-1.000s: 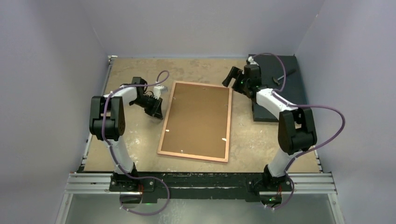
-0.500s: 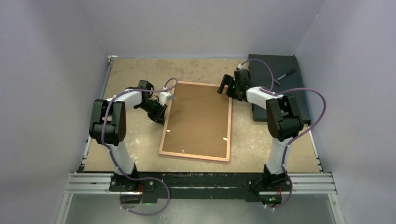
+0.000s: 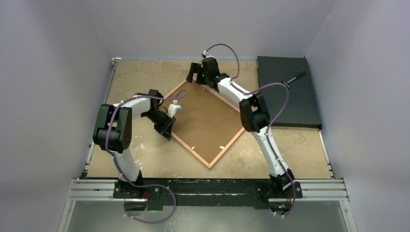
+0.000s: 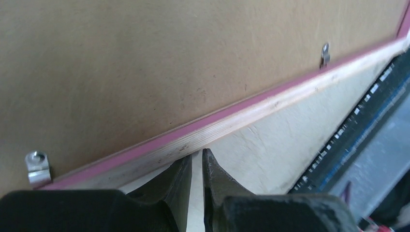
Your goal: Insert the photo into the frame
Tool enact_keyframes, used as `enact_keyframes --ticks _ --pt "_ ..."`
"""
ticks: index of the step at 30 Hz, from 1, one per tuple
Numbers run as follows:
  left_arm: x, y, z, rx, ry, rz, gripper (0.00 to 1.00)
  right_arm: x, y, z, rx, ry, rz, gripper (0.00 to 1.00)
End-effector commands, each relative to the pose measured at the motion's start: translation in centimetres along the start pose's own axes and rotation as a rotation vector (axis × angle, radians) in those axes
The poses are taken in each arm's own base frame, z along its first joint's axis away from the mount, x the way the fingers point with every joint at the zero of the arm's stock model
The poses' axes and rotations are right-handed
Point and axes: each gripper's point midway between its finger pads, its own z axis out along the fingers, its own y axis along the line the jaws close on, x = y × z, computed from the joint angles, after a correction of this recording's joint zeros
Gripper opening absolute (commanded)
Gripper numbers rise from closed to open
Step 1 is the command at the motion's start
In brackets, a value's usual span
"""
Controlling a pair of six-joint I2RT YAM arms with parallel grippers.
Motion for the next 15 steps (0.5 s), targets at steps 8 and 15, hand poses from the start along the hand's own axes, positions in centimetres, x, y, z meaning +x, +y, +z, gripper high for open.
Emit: enact_keyframes --ticks 8,15 --pt "-1.9 -1.8 -0.5 0.067 -0.061 0.128 0.28 6.3 14.3 -4.7 -0.449 0.223 -0.051 0.99" --pt "-4.3 -4.4 -8.1 0.055 -0.118 0.196 0.43 -2.6 10.8 -8.9 -0.225 -0.036 -0.119 0.99"
